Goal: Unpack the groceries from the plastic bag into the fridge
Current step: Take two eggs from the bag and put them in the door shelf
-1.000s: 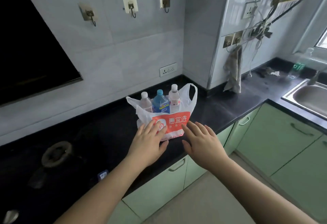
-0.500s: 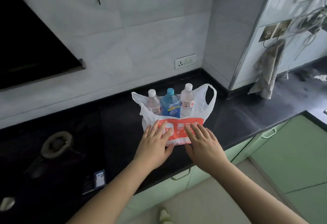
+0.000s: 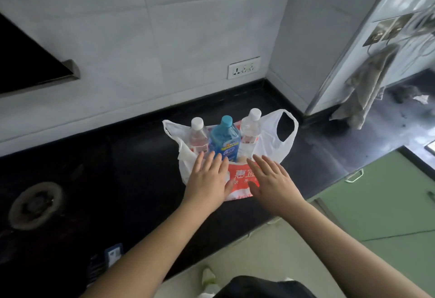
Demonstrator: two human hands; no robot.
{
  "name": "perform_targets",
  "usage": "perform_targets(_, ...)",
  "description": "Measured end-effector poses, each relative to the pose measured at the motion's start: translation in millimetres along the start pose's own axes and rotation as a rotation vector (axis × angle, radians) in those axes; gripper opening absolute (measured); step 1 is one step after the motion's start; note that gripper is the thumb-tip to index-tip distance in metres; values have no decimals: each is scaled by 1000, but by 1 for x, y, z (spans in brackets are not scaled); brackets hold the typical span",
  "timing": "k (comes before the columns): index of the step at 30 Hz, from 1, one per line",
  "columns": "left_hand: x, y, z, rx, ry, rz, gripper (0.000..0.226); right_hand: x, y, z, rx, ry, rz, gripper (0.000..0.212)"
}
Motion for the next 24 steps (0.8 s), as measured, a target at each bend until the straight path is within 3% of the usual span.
perform_targets(6, 14, -1, 5, -4, 7, 5, 55, 22, -10, 18, -105, 72, 5, 54)
perform_targets(11, 16, -4, 4, -139, 31, -30, 38, 35, -20, 20, -234, 34, -25, 45)
perform_targets(16, 29, -10, -4, -207, 120, 11, 44, 41, -22, 26, -362, 97, -13, 19)
perform_targets(24, 51, -3, -8, -312, 230, 102, 33, 52, -20, 33, -400, 205, 56, 25)
Point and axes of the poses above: each hand's wrist, its own z-axis towards the middle knuckle, its own x-axis out of the palm, y = z × x, the point moved 5 cm from there along z, towards the middle knuckle, and after that the axes turned 9 degrees about -y, right-handed, at the moved point
